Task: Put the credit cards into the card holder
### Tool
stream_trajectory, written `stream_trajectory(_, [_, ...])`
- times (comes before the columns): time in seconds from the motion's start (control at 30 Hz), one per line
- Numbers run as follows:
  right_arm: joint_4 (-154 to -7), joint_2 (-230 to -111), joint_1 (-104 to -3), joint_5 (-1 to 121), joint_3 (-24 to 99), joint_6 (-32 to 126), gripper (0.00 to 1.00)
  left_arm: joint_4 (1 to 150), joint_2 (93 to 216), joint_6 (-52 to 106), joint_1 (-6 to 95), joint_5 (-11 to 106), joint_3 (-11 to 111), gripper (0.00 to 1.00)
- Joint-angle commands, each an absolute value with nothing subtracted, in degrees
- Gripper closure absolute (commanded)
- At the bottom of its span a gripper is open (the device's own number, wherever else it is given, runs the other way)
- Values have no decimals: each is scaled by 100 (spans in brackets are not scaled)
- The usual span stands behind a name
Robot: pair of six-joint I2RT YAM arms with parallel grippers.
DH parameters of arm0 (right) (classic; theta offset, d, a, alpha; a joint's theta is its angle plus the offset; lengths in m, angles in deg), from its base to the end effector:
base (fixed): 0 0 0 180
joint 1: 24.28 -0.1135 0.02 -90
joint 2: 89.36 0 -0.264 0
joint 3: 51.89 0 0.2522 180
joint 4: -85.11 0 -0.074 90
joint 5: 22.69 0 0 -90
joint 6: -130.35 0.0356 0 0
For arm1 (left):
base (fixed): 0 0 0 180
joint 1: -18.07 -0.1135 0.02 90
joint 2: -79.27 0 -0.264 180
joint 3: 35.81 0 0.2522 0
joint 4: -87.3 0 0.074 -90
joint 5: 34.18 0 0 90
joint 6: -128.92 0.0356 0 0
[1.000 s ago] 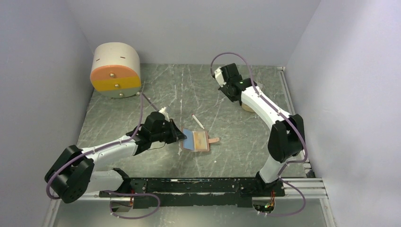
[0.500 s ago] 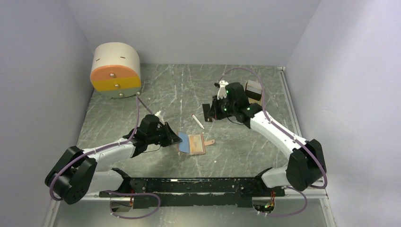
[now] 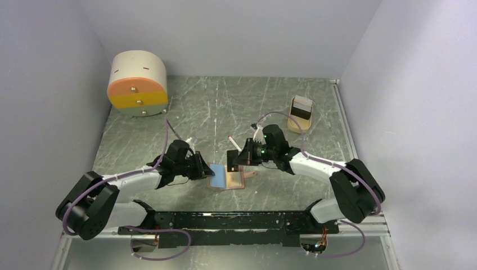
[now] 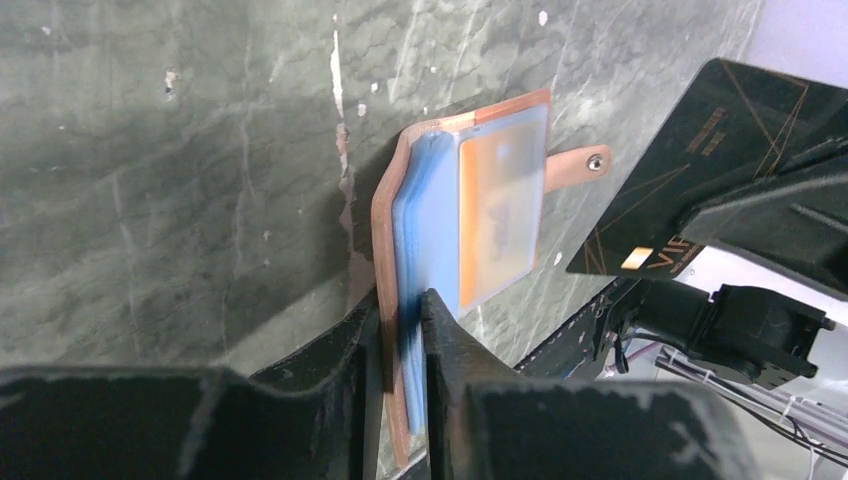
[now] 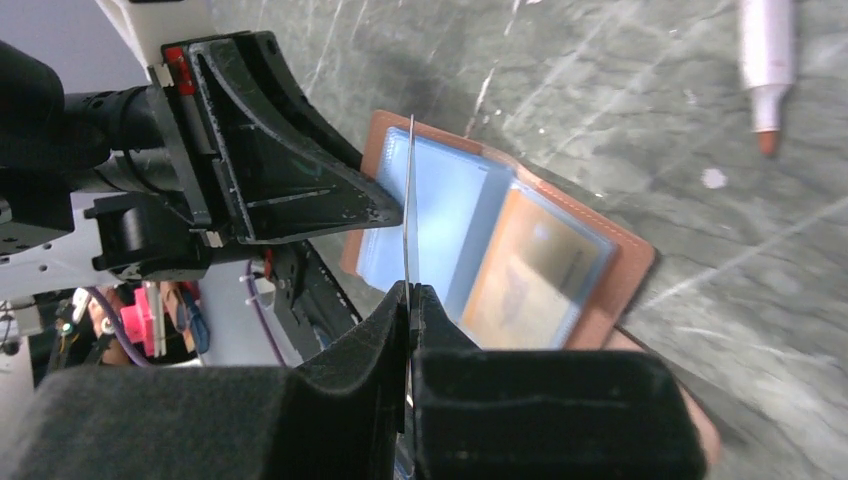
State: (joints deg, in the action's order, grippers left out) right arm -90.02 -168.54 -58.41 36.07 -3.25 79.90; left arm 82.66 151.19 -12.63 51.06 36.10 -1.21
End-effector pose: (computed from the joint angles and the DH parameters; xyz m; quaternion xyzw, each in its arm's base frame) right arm 0.2154 0.1683 0.1841 -0.0829 0.8607 0.4563 0.2100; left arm 0.1768 -0.1291 0.1397 -0.0763 0.8994 -0.3855 0.1916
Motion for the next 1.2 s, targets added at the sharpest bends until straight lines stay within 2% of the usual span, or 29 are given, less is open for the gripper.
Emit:
stream_trajectory(0.0, [-9833,-17132,-6054,3518,-471,8426,96,7912,15005,-955,5033,3644,7,77])
stream_trajectory(0.37, [-10407,-17797,-6194,3538,-767,8535,98,7680,14976,-776,5006,3805,46,71])
stream_trajectory(0.5, [-10663,-18001,-6212,3471,-826,8606,98,7681,14928,-799,5000,3812,28,64])
stream_trajectory(0.57, [-10776,-18051,-6219,3432,-857,8645,98,7676,14892,-797,5004,3828,21,64])
stream_trajectory(0.73, [-11004,-18118,-6223,3359,-953,8772,99,7684,14852,-793,4998,3905,-12,73])
stream_trajectory(0.9, [-11260,-18188,-6251,3313,-1022,8915,99,7805,14907,-794,4991,3809,-63,89])
stream_trajectory(1.17, [-11426,-18315,-6274,3320,-1060,8994,99,7856,14932,-731,4991,3756,-47,89])
